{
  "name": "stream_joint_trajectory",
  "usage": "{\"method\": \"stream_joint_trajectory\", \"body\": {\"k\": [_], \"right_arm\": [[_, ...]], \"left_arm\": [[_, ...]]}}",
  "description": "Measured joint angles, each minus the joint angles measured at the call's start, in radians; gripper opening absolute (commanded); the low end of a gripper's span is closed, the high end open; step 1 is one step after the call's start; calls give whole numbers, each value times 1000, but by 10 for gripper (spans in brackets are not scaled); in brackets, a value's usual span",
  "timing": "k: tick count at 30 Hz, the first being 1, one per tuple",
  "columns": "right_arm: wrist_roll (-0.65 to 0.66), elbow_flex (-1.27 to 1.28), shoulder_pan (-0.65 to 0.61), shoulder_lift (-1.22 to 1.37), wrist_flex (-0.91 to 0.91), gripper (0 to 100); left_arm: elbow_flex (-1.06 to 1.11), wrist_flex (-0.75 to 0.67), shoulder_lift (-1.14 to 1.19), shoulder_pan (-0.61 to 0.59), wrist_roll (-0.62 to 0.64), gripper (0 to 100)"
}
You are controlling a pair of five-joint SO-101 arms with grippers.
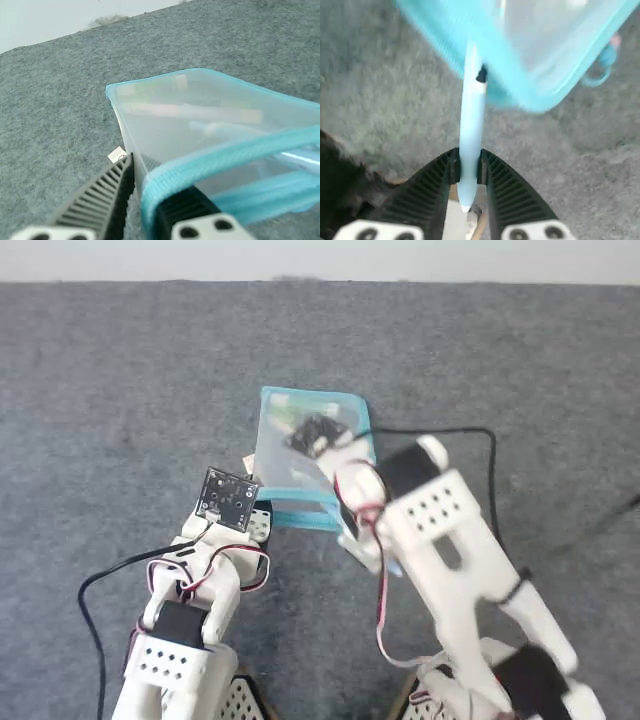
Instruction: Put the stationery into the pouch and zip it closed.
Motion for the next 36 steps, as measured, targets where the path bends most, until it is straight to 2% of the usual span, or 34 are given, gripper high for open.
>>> {"method": "stream_joint_trajectory", "body": {"k": [6, 11, 17, 19, 28, 36], "right_arm": [[-61, -218, 0, 176, 0, 6], [-91, -327, 2, 227, 0, 18], [-101, -393, 0, 227, 0, 229], [-101, -399, -8, 227, 0, 267], [-103, -417, -18, 195, 0, 203], [-57, -374, -15, -126, 0, 202]], "left_arm": [[0, 0, 0, 0, 0, 12], [0, 0, 0, -2, 3, 12], [0, 0, 0, -2, 8, 12], [0, 0, 0, -2, 8, 12], [0, 0, 0, -2, 8, 12], [0, 0, 0, 0, 0, 12]]}}
